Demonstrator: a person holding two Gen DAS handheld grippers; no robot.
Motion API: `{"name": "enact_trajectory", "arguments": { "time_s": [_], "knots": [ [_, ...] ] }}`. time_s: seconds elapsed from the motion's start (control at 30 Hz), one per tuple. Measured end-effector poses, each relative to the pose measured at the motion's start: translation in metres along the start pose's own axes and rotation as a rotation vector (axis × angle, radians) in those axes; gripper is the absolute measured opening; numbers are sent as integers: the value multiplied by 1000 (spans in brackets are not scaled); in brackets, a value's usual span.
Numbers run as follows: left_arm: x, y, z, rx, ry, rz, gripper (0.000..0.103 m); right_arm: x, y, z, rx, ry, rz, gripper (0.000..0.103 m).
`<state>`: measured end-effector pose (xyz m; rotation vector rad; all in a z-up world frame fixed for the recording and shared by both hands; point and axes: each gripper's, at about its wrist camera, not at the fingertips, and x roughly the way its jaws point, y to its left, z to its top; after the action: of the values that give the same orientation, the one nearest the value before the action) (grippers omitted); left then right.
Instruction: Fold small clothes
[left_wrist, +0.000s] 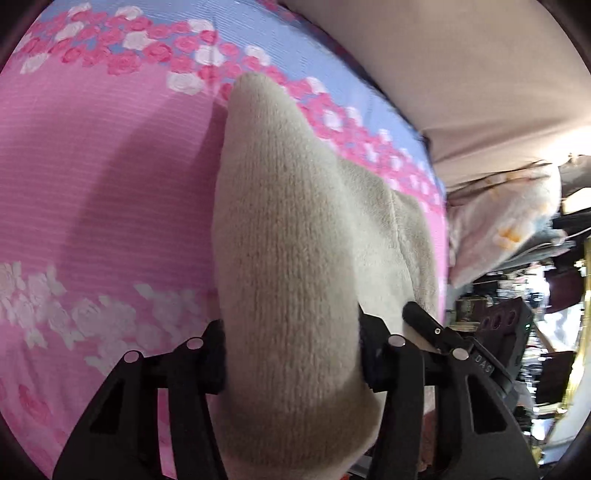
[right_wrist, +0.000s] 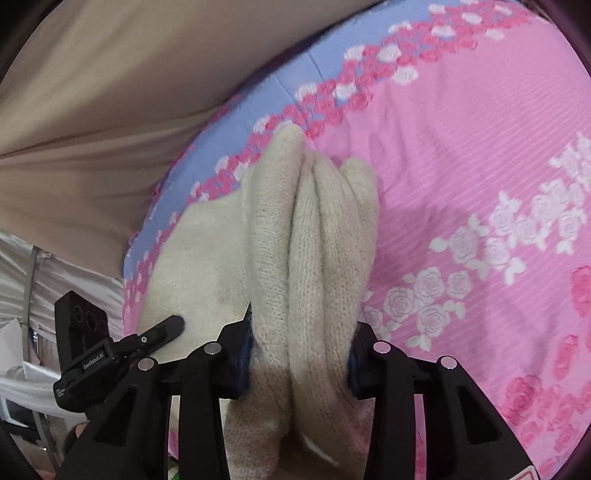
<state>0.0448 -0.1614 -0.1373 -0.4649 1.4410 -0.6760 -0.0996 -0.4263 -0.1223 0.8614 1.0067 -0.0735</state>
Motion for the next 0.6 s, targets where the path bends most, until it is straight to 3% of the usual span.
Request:
{"name": "enact_trajectory", "arguments": {
  "time_s": [0.1,0.37,0.6],
  "knots": [
    [-10,-13,-9,3,9,-44,46,-28,10,-2,-29,-41,-12,37],
    [-85,-86,2,203,-104,-131,45,-116,77,23,-160,-234,37,37],
    [-150,-146,22,390,-235,-32,46,-148,122,37,-235,-342,78,37]
  ]
}}
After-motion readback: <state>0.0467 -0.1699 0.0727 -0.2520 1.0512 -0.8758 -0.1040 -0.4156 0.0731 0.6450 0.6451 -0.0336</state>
